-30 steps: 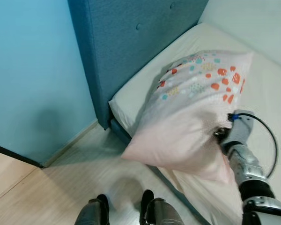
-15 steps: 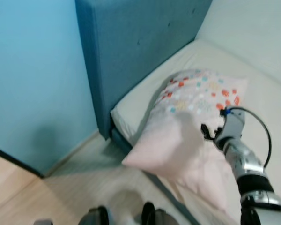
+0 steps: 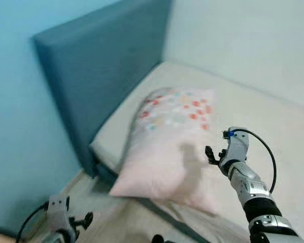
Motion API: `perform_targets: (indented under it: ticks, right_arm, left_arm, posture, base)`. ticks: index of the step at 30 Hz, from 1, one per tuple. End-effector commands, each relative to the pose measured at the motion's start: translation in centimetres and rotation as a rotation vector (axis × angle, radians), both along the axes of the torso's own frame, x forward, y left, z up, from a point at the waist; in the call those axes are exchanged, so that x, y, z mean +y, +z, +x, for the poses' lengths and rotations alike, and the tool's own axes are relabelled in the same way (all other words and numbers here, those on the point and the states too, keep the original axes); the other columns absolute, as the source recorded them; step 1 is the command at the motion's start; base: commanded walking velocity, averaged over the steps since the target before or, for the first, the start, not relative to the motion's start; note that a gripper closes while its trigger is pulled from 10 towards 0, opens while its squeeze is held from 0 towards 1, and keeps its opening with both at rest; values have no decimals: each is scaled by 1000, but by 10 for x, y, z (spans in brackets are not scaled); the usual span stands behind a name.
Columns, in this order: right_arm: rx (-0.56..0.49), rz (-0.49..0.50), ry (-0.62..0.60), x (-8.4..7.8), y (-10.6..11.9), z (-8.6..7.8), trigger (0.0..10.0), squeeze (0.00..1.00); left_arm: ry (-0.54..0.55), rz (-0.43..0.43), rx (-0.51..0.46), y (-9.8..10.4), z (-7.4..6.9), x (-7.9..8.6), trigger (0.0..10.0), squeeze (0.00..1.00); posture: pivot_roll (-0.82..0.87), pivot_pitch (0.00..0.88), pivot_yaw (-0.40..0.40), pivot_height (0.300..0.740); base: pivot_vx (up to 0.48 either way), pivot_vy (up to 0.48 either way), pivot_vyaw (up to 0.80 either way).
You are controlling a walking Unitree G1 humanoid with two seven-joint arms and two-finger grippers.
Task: Clean up the room
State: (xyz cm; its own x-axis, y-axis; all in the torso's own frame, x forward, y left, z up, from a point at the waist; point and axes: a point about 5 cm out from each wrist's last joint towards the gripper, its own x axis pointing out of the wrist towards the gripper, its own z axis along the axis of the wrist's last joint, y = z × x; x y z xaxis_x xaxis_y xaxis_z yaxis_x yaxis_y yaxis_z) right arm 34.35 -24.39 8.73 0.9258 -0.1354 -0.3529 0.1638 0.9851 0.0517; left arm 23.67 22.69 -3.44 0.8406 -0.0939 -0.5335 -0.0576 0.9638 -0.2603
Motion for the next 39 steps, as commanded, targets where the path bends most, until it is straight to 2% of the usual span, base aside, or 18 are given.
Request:
perform_targets:
  ticks: [1,7,10,12,14,16,19,23,25,29,33,35,37,39]
  right_arm:
    - [41,-9,-11,1,-13,-6,10000,0]
    - [85,-1,-18,8,-29,-13,10000,0]
    - [95,5,25,22,-37,-17,10000,0]
    - [95,8,33,25,-39,-17,10000,0]
    - [75,20,73,38,-39,-18,10000,0]
    - [70,21,81,40,-39,-18,10000,0]
    - [44,13,131,49,-38,-21,10000,0]
    - [22,21,157,55,-37,-27,10000,0]
    - [-23,34,186,61,-34,-44,10000,0]
    - [-117,118,206,66,-22,-75,10000,0]
    - [-172,165,227,68,-12,-88,10000,0]
    - [-254,258,334,80,8,-103,10000,0]
    - [-296,317,420,92,22,-115,10000,0]
    - [-308,349,456,99,30,-125,10000,0]
  left_arm:
    - [-23,-21,31,-4,0,-9,10000,0]
    - [-41,18,-5,6,16,-13,10000,0]
    - [5,78,-22,13,26,-12,10000,0]
    - [20,83,-26,14,29,-12,10000,0]
    - [70,121,-32,20,35,-10,10000,0]
    - [80,132,-30,20,37,-9,10000,0]
    - [48,293,52,13,31,-7,10000,0]
    - [53,348,87,8,25,-4,10000,0]
    - [114,377,107,8,23,3,10000,0]
    - [216,330,96,14,27,12,10000,0]
    - [232,302,77,17,30,13,10000,0]
    - [240,267,56,22,37,11,10000,0]
    - [241,248,43,25,41,10,10000,0]
    - [247,272,36,26,42,11,10000,0]
  posture:
    - [104,58,-64,730]
    - [97,38,-54,730]
    - [86,28,-46,730]
    - [86,28,-46,730]
    - [66,34,-38,730]
    - [66,34,-38,730]
    - [15,107,-34,730]
    - [-22,138,-27,730]
    - [-97,207,-33,730]
    - [-159,276,-41,730]
    - [-187,315,-46,730]
    - [-216,376,-55,730]
    - [-225,393,-61,730]
    - [-242,416,-67,730]
  base:
    - [0,0,-700]
    - [0,0,-700]
    - [0,0,-700]
    - [0,0,-700]
    - [0,0,-706]
    - [0,0,-706]
    - [0,0,-700]
    - [0,0,-700]
    - [0,0,-694]
    - [0,0,-692]
    - [0,0,-173]
    - [0,0,0]
    - [0,0,0]
    - [0,0,0]
